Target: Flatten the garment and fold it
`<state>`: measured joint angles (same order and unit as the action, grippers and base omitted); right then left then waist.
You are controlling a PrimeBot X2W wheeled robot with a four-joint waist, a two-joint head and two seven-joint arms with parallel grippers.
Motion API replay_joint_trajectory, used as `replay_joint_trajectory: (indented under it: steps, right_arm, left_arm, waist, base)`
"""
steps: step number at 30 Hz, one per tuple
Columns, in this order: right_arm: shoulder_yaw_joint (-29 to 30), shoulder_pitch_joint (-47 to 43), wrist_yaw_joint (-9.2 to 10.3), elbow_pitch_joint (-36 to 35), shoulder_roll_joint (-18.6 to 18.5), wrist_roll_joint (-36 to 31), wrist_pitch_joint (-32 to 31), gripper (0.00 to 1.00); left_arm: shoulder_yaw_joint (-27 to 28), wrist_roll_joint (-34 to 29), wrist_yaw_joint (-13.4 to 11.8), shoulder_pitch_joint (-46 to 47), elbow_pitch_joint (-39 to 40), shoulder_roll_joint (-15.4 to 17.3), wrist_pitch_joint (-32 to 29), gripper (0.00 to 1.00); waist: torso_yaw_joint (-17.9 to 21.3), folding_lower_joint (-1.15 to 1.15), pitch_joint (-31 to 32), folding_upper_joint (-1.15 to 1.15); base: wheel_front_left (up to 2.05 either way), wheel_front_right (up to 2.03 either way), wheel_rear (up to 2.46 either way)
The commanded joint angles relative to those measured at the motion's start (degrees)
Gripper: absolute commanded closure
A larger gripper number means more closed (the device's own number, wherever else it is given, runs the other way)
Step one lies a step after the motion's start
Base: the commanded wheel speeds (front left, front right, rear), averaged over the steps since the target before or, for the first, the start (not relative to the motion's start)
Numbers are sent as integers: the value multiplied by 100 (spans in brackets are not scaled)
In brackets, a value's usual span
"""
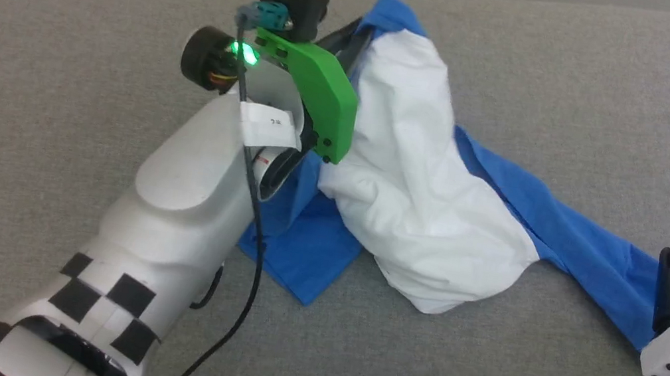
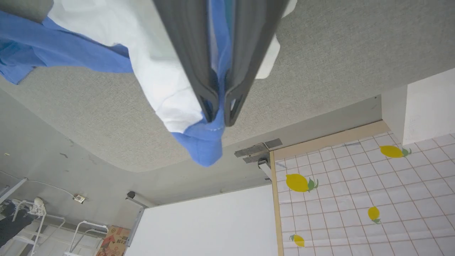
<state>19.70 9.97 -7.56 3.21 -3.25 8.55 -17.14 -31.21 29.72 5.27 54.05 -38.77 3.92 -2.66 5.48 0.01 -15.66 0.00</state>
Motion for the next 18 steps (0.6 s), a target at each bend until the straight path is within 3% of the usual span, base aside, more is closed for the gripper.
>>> replay_joint_trajectory:
  steps: [1, 8, 12, 14, 18]
  right_arm:
    - [-19, 86, 8, 31, 17, 12, 51, 0]
    - [103, -89, 8, 149, 24, -29, 68, 0]
    - [105, -212, 8, 169, 28, -27, 45, 0]
    - [102, -270, 8, 179, 30, -23, 37, 0]
    - [81, -368, 8, 174, 33, -27, 9, 0]
  left_arm:
    - [-9, 27, 33, 119, -129, -3, 30, 0]
    - [116, 356, 94, 48, -335, -48, 546, 0]
    - [235, 515, -6, -410, -215, 71, 611, 0]
    - [228, 629, -132, -754, -179, 134, 245, 0]
    - [-8, 789, -415, -1368, 15, 284, -1101, 0]
  waist:
    - [50, -1, -47, 0]
    - [-260, -1, 305, 0]
    - [-477, -1, 571, 0]
    - [-572, -1, 685, 0]
    - [-714, -1, 806, 0]
  base:
    - [0, 0, 0]
    - [0, 0, 0]
    - [0, 0, 0]
    - [0, 0, 0]
    - [0, 0, 0]
